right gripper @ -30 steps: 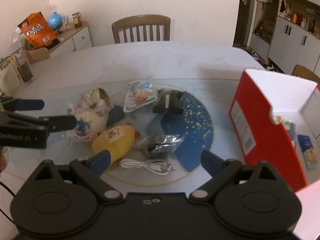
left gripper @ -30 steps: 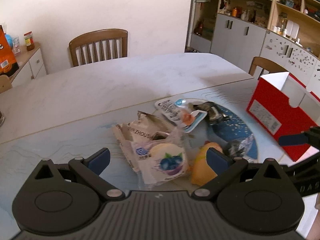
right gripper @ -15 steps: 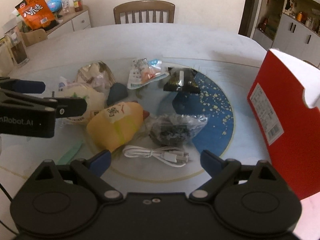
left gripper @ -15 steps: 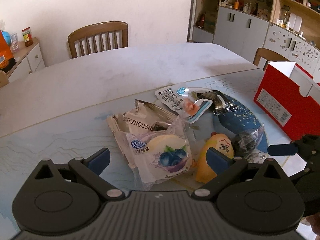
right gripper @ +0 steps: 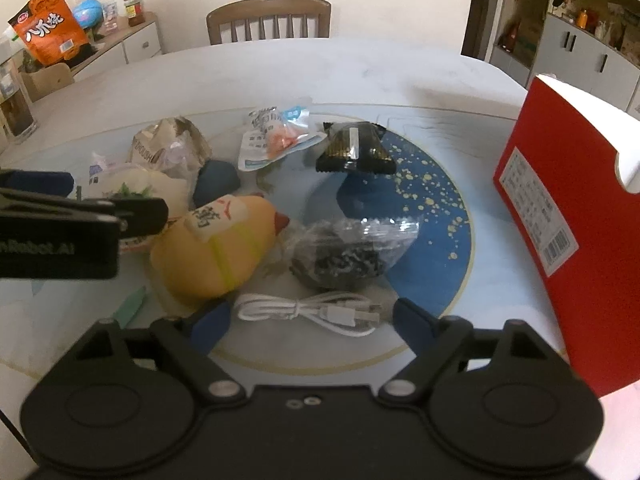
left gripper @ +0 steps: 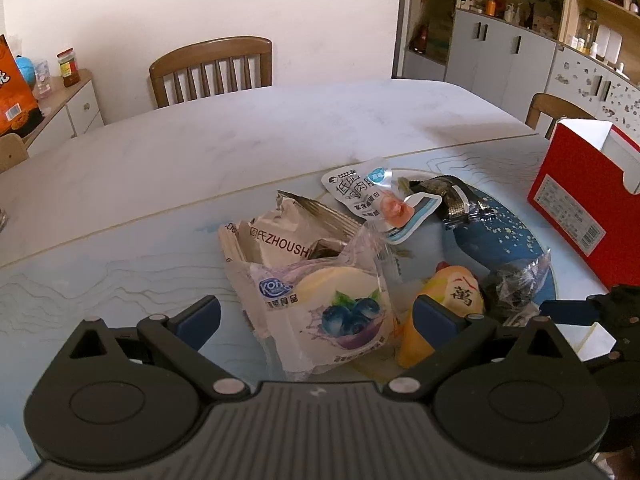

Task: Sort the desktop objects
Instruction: 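Move left tool to blueberry bread bag while right tool moves to white USB cable, then close left tool on the bread bag while right tool closes on the cable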

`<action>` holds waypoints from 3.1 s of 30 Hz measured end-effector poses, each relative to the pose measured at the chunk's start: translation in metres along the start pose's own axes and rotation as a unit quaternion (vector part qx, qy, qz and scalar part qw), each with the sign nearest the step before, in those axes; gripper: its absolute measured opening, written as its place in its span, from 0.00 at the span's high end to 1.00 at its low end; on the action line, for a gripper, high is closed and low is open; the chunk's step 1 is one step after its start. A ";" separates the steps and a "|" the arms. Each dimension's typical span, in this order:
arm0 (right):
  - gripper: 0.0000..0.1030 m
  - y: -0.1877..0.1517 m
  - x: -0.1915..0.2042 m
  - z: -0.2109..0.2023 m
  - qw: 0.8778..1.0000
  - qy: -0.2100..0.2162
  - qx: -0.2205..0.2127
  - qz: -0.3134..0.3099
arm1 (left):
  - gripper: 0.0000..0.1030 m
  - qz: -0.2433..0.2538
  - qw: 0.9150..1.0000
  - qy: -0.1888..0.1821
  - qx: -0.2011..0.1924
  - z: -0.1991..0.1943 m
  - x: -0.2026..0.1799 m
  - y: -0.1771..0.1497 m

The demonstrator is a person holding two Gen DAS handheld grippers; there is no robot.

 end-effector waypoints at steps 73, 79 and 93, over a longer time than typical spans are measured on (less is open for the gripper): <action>0.26 -0.017 -0.024 -0.021 1.000 -0.006 -0.009 -0.007 | 0.31 -0.075 0.993 -0.079 0.052 0.012 0.011 -0.018; 0.27 -0.017 -0.025 -0.022 1.000 -0.002 -0.009 -0.010 | 0.39 -0.081 0.992 -0.081 0.051 0.012 0.012 -0.017; 0.31 -0.016 -0.029 -0.038 1.000 -0.003 -0.014 -0.017 | 0.50 -0.093 0.993 -0.075 0.020 -0.015 0.029 -0.018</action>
Point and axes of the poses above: each gripper's, at about its wrist camera, not at the fingertips, and z roughly the way its jaws point, x to its left, y to its top, the point moved 2 cm from there along z, roughly the way its jaws point, and after that the axes turned 14 degrees about y, right-handed, at the moved point
